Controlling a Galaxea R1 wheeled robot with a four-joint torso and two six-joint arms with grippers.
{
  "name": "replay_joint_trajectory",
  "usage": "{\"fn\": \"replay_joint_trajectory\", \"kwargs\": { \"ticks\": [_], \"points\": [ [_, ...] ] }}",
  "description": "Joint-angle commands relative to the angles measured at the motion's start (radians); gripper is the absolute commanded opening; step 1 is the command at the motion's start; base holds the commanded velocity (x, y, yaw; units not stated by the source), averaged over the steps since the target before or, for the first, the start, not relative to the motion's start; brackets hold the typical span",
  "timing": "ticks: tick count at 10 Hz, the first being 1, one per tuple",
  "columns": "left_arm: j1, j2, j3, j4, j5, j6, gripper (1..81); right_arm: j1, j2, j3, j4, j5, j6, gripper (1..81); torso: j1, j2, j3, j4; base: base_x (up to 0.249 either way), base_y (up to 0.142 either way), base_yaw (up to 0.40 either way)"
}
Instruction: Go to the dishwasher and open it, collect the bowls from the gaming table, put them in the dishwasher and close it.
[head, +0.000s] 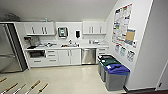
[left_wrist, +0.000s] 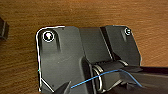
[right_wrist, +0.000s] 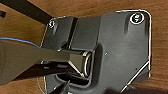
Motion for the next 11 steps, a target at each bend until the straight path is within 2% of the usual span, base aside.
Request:
{"fn": "replay_joint_trajectory", "kwargs": {
  "ticks": [1, 11],
  "points": [
    [-0.063, -0.016, 0.010, -0.001, 0.047, 0.010, 81.1, 0.052, -0.018, 0.009, -0.008, -0.046, -0.004, 81.1, 0.000, 0.000, 0.000, 0.000, 0.125, 0.000, 0.000],
    [-0.063, -0.018, 0.010, -0.002, 0.047, 0.010, 81.1, 0.050, -0.019, 0.009, -0.008, -0.045, -0.004, 81.1, 0.000, 0.000, 0.000, 0.000, 0.128, 0.000, 0.000]
  ]
}}
